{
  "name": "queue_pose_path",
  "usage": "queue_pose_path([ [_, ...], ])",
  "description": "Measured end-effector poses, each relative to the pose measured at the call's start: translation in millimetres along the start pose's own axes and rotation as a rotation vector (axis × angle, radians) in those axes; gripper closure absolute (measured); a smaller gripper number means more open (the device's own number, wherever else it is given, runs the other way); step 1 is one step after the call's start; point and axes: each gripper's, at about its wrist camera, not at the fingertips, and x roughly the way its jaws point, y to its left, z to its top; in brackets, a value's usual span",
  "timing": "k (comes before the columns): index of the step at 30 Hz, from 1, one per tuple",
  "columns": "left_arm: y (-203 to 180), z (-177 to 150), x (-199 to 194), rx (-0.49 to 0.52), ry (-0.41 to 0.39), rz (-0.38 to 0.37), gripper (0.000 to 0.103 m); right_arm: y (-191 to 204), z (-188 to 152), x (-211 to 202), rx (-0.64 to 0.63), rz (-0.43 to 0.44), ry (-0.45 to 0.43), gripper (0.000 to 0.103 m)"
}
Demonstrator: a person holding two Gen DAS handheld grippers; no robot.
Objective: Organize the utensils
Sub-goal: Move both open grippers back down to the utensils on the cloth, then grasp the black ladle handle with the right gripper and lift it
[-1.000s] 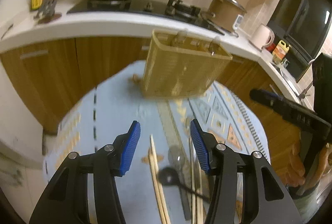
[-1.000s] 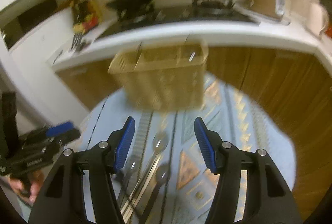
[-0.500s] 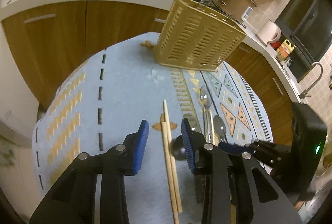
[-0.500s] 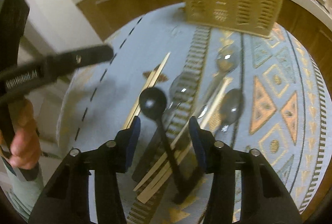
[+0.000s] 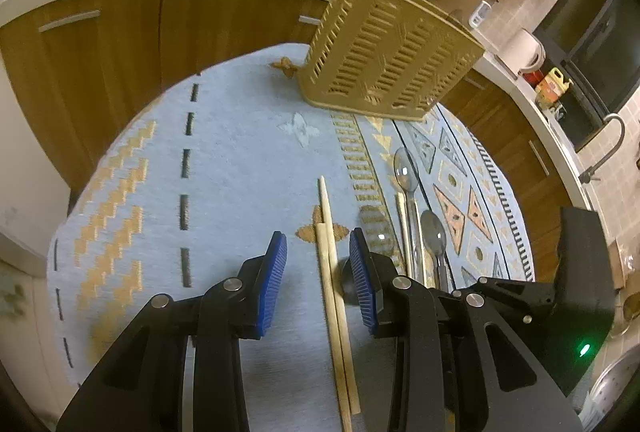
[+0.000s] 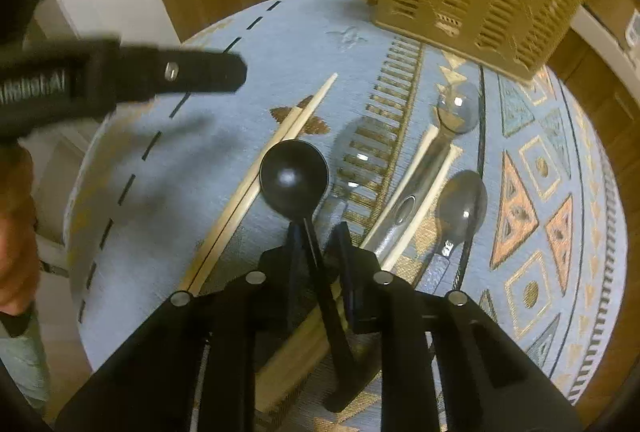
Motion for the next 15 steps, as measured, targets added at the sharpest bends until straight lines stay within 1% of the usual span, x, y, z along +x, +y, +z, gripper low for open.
queue_pose_path([
  [3, -7, -2, 6, 0.022, 0.018, -0.013, 0.077, -18, -2, -9, 0.064, 0.053, -0.023, 0.092],
  [7, -18, -7, 13, 0.060, 0.043, -0.025, 0.077, -46, -4, -26, 0.154, 0.122, -0.062, 0.092],
  [11, -27, -8, 23, 0.065, 0.070, -0.059, 0.077, -73, -4, -32, 0.223, 0.147, -0.085, 0.092],
  [15, -36, -9, 34, 0.077, 0.091, -0.057, 0.077, -88, -4, -28, 0.266, 0.186, -0.076, 0.092],
])
